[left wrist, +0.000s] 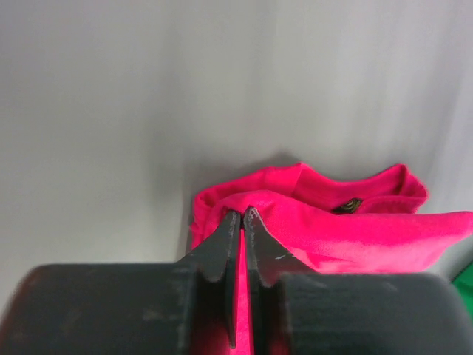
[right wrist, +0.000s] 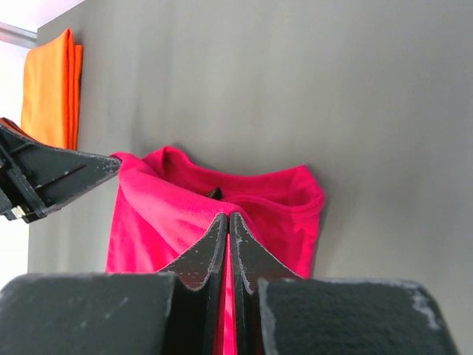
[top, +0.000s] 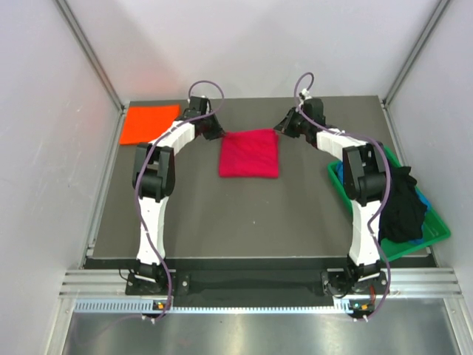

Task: Fold and stack the t-shirts
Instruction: Fold the tshirt

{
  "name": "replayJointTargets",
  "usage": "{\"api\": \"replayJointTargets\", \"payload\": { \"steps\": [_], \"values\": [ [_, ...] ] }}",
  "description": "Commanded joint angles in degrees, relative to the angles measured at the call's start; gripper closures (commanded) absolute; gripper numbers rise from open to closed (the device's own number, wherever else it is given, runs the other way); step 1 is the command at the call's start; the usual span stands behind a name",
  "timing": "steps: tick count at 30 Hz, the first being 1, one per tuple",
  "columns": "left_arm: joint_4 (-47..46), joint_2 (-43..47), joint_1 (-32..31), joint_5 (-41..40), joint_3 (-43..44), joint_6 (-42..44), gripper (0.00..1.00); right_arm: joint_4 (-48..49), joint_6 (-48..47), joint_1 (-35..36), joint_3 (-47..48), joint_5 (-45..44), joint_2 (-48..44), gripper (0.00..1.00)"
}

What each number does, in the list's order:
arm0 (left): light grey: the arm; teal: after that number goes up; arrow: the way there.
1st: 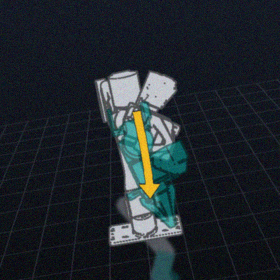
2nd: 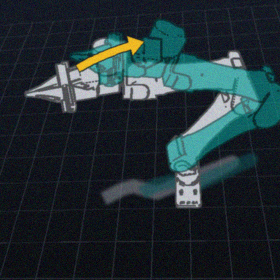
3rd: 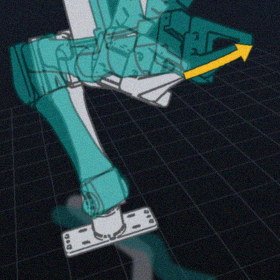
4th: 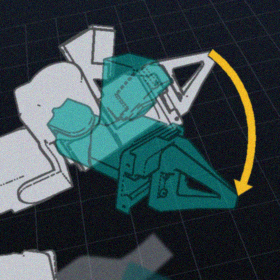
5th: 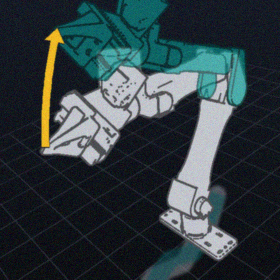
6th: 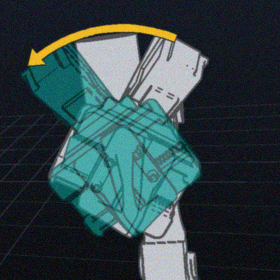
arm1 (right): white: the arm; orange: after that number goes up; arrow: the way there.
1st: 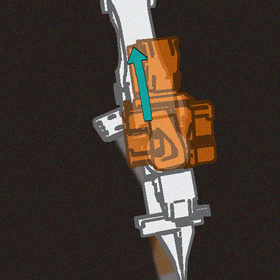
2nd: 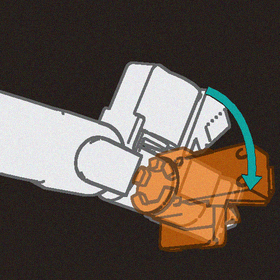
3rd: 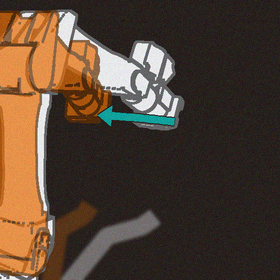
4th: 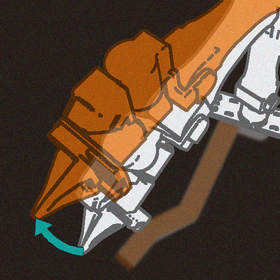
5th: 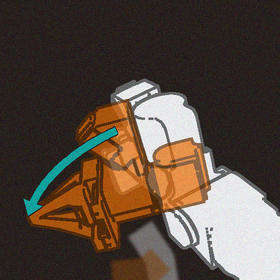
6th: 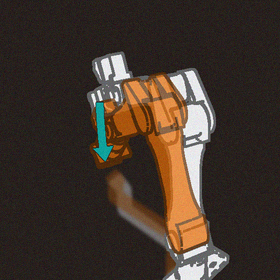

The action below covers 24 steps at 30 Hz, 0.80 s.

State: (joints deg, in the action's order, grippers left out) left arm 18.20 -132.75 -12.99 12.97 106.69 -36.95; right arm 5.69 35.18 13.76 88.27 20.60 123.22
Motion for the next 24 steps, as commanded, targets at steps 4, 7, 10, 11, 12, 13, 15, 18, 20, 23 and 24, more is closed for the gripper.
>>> {"api": "replayJointTargets", "payload": {
  "steps": [4, 7, 10, 11, 12, 13, 15, 18, 20, 23, 24],
  "values": [
    [-9.4, -1.2, 1.7, 3.7, 2.9, -2.3, 0.72, 2.7, 0.0, -0.7, 5.8, -1.4, 2.8, 0.95],
    [-9.3, 0.5, 2.6, 2.8, 3.2, -1.3, 0.59, 1.0, -0.6, -1.2, 8.1, -1.2, 3.9, 0.78],
    [-6.6, 3.7, 3.3, 0.1, 3.4, 2.5, 0.52, -0.3, -0.8, -2.4, 8.0, -0.9, 2.2, 0.75],
    [-5.2, 4.5, 3.5, -0.8, 3.8, 5.0, 0.52, -2.1, -1.2, -2.7, 8.1, -0.7, 1.7, 0.75],
    [-4.0, 6.2, 3.5, -1.0, 3.7, 6.3, 0.51, -2.4, -1.6, -3.0, 7.5, -0.4, 0.0, 0.72],
    [-2.9, 7.1, 3.5, -0.4, 2.9, 7.1, 0.50, -2.8, -2.0, -3.0, 6.8, -0.2, -1.0, 0.71],
    [-2.9, 10.1, 3.4, 2.9, -1.1, 7.9, 0.50, -3.7, -3.8, -2.8, 4.3, -0.1, -4.4, 0.64],
    [-3.0, 13.7, 3.2, 7.8, -8.1, 7.6, 0.51, -7.5, -6.6, -2.6, 1.3, 1.6, -7.9, 0.54],
    [-4.6, 15.9, 2.4, 8.5, -12.3, 7.9, 0.50, -11.7, -9.1, -2.5, -0.6, 2.6, -9.9, 0.51],
    [-5.4, 20.0, 0.9, 4.5, -20.2, 9.6, 0.50, -16.0, -12.1, -2.6, -3.7, 5.1, -12.1, 0.47],
    [-5.5, 21.0, 0.5, 4.1, -21.1, 10.1, 0.50, -16.4, -12.5, -2.6, -4.7, 6.5, -12.6, 0.45]
  ]
}}
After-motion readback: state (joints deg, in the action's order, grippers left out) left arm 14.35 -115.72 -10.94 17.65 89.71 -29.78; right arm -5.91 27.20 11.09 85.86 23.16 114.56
